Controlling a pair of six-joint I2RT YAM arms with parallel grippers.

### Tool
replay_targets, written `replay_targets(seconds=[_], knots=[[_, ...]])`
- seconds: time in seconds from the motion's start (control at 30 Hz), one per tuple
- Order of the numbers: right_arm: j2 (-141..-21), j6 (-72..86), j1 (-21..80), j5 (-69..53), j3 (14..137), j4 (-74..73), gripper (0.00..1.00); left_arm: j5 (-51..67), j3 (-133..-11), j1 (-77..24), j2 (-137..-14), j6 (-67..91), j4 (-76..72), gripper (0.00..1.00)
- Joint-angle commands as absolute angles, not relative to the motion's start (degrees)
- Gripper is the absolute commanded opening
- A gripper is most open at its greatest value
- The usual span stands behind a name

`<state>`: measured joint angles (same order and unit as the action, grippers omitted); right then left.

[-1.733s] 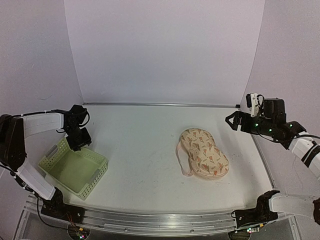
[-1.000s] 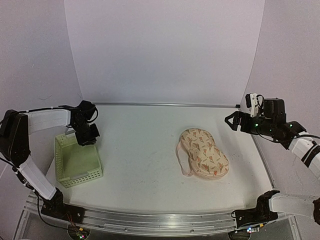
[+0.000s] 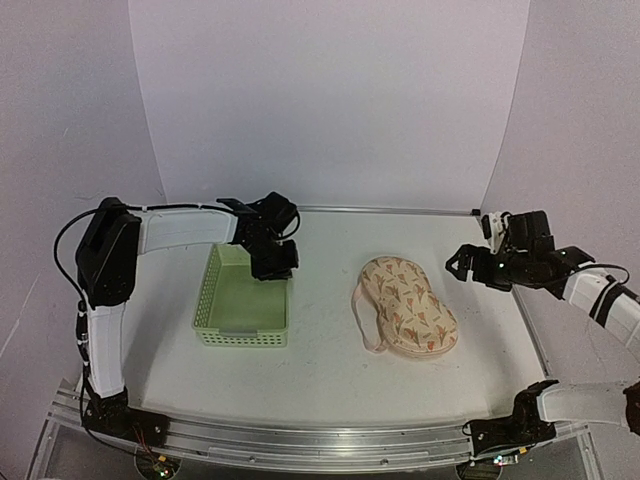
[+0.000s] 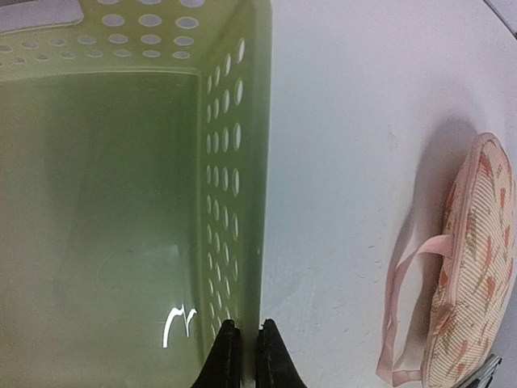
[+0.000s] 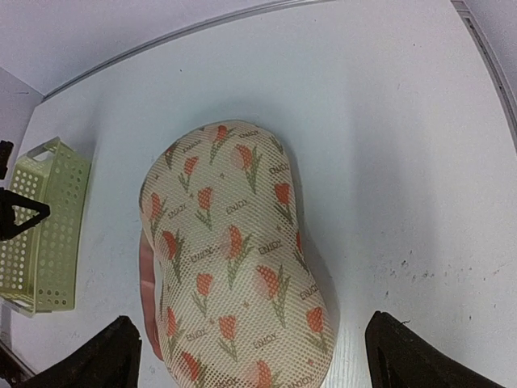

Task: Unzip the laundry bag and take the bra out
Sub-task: Move the bin to the center of the board.

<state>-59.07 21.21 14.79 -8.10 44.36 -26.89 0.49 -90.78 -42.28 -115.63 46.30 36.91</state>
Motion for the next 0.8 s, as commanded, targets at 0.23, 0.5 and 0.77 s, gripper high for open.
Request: replay_targets(seconds=[0.23, 0.5, 0.77], knots=[[-60.4, 24.7, 14.8, -2.5, 41.0, -26.6, 0.98, 2.3, -103.5, -44.2, -123.9, 44.8, 34.6, 0.0], [-64.3, 25.0, 14.8, -2.9, 38.9, -24.0, 0.98, 0.6, -104.8, -43.9, -124.2, 43.2, 34.8, 0.14], [-68.8, 28.5, 14.8, -9.0, 35.5, -19.0, 0.98, -1.5, -103.1, -41.8, -116.8, 39.8, 36.1, 0.47]])
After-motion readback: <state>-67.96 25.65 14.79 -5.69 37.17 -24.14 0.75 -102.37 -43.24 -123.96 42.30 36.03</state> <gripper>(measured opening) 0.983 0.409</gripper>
